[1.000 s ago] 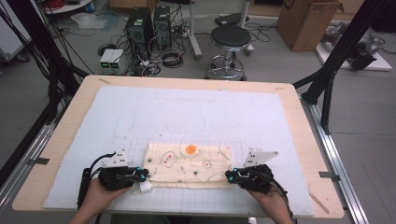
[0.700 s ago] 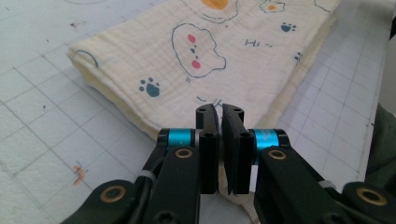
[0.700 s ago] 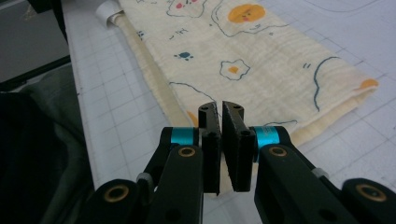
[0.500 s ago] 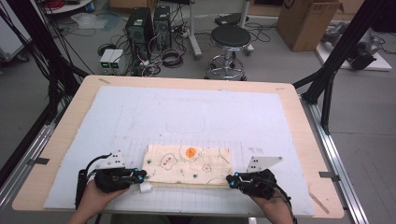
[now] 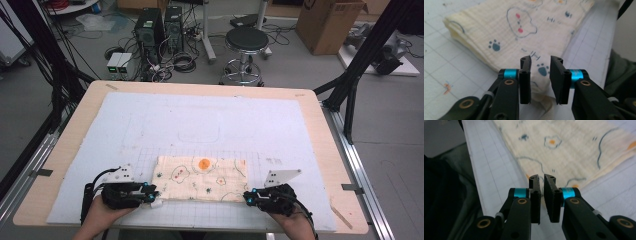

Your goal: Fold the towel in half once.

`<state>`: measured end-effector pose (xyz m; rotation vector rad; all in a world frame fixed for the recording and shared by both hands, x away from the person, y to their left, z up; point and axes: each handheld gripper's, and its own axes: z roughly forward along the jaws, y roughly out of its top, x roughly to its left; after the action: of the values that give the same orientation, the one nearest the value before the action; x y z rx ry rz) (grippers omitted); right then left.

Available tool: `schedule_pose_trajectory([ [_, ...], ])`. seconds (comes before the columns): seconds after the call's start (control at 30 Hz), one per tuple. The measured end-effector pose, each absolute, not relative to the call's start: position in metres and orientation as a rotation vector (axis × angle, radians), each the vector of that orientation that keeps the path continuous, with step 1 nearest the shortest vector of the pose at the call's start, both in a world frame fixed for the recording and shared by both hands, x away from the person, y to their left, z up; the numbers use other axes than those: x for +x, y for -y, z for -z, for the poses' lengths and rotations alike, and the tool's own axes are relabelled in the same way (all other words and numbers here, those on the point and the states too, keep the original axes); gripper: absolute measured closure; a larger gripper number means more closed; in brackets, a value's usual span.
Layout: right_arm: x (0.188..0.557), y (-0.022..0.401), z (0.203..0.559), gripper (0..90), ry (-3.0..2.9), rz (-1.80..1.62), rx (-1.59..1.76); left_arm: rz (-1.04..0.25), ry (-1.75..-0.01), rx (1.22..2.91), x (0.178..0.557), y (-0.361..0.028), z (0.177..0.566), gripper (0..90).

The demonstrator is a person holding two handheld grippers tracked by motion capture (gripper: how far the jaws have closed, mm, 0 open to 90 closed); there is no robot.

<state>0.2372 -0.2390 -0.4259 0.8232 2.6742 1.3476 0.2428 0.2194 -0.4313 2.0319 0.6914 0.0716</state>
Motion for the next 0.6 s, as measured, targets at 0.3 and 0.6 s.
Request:
schedule_pose_trajectory([
  [0.3, 0.262, 0.222, 0.416, 76.0, -2.643, -1.364, 0.818, -0.144, -0.719, 1.990, 0.262, -0.203, 0.420, 65.9],
  [0.6, 0.309, 0.189, 0.403, 89.5, -2.575, -1.392, 0.892, -0.213, -0.778, 1.967, 0.303, -0.163, 0.417, 88.1],
])
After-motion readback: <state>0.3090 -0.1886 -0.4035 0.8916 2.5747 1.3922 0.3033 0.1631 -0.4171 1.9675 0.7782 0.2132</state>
